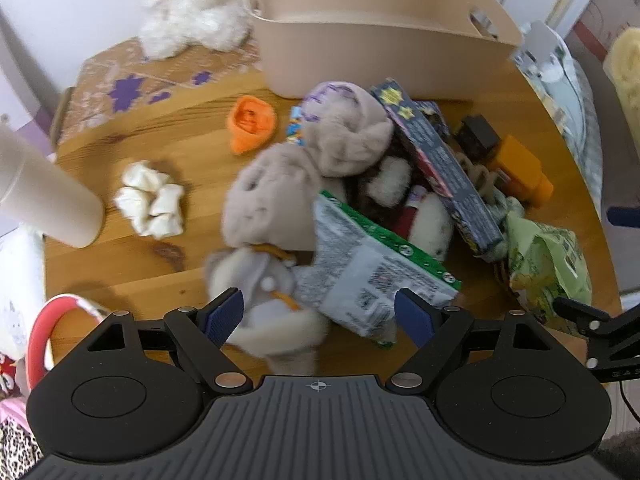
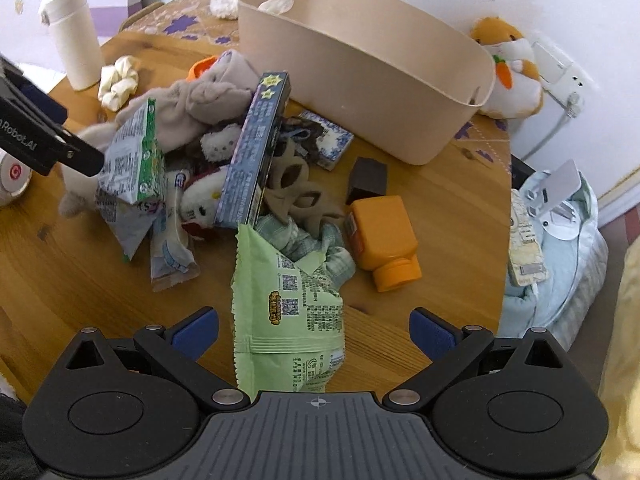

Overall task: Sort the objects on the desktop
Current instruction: 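Grasp the white snack packet with the left tool while the right tool grasps the green snack packet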

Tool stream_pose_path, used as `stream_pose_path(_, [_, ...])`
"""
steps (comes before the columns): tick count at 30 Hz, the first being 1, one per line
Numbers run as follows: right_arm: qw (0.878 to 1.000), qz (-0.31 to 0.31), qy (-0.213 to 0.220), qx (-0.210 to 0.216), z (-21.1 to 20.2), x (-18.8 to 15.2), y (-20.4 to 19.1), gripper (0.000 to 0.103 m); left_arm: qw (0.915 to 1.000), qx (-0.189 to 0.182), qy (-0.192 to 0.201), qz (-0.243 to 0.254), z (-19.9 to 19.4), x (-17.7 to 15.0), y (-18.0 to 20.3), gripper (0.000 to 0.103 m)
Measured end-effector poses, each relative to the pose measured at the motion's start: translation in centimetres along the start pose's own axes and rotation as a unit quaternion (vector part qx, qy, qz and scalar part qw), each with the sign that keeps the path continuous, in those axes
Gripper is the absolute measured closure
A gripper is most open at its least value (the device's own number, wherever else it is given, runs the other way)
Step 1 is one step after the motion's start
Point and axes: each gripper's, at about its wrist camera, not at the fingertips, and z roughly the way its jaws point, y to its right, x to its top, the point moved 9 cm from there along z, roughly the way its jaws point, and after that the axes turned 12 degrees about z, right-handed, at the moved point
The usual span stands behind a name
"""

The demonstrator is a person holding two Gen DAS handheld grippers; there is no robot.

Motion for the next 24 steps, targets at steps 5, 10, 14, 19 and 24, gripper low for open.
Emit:
stream_pose_path(5, [1.0,-0.01,-0.007,0.001,1.0,-0.5,0.2,0.0,0.9999,-0.005,-0.011,0.011,1.8,0.3,1.0,0.018])
stream_pose_path(10, [1.0,-0.012,-0.007,-0.001,2.0,-0.5,0.5,0.0,0.9995,-0.008,-0.019,0.022,3.4,0.9,2.0,0.018])
stream_pose_path(14, [1.0,-0.005,0.0,0.005,2.5,-0.4,0.5,0.002,0.9995,-0.014,-0.022,0.021,4.4,1.1,2.7,0.018])
stream_pose_path(19, [1.0,0.017,0.001,0.02,3.2,-0.4,0.6,0.007,0.9989,0.0,-0.044,0.017,5.2,0.8,2.7,0.018])
stream_pose_path(24, [0.999,0.028,0.003,0.025,3.6,-0.2,0.6,0.007,0.9988,0.001,-0.048,-0.011,4.3,-0.3,1.7,0.018])
